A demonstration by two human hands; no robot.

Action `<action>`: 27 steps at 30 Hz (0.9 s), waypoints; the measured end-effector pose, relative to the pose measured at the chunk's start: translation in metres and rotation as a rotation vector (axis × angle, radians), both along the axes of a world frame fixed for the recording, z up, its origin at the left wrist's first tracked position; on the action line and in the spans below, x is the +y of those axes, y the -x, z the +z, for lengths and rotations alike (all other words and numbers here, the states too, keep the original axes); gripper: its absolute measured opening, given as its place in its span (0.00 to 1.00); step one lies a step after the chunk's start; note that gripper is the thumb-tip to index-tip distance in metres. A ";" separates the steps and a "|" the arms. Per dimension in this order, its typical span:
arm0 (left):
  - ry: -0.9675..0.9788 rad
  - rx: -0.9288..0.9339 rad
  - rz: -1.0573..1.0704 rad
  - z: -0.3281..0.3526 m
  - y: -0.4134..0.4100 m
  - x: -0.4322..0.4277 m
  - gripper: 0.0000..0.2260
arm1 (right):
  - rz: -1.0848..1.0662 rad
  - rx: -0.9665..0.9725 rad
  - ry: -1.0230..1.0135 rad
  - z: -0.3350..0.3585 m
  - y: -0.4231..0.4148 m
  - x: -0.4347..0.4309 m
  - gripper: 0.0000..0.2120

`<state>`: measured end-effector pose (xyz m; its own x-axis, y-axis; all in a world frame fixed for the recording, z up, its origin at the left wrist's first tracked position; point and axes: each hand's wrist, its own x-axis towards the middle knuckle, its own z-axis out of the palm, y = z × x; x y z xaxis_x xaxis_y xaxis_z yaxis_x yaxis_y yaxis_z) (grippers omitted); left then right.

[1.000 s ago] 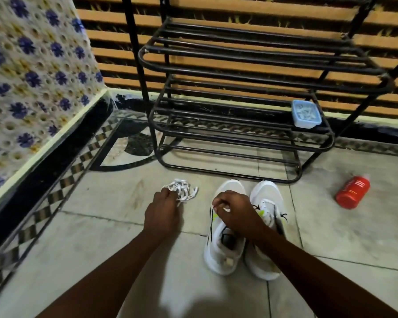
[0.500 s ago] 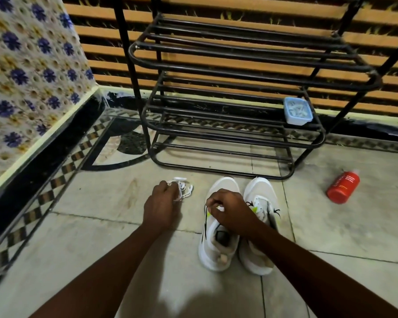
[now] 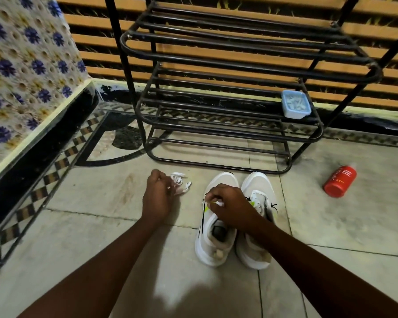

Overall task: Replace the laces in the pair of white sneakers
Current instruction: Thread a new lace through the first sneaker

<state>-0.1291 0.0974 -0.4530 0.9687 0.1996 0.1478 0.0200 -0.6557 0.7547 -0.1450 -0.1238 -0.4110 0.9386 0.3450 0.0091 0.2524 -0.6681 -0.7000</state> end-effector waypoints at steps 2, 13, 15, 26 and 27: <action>0.134 -0.121 -0.022 0.022 -0.002 -0.004 0.05 | -0.039 -0.005 -0.048 0.003 -0.001 0.002 0.08; 0.639 -0.304 -0.256 0.174 0.020 -0.026 0.04 | 0.041 0.374 -0.737 0.080 -0.006 0.061 0.15; 0.781 -0.297 -0.212 0.182 0.023 -0.016 0.05 | -0.031 0.300 -0.700 0.084 -0.004 0.062 0.07; -0.475 0.414 -0.098 0.060 0.065 0.088 0.08 | 0.008 0.063 -0.479 0.108 -0.016 0.024 0.05; -0.505 0.495 -0.125 0.048 0.074 0.090 0.08 | 0.023 0.050 -0.444 0.110 -0.016 0.022 0.05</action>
<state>-0.2029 0.1875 -0.4049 0.9570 0.1059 -0.2701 0.1835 -0.9421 0.2806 -0.1285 -0.1017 -0.3012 0.9339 0.3384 0.1157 0.2218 -0.2943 -0.9296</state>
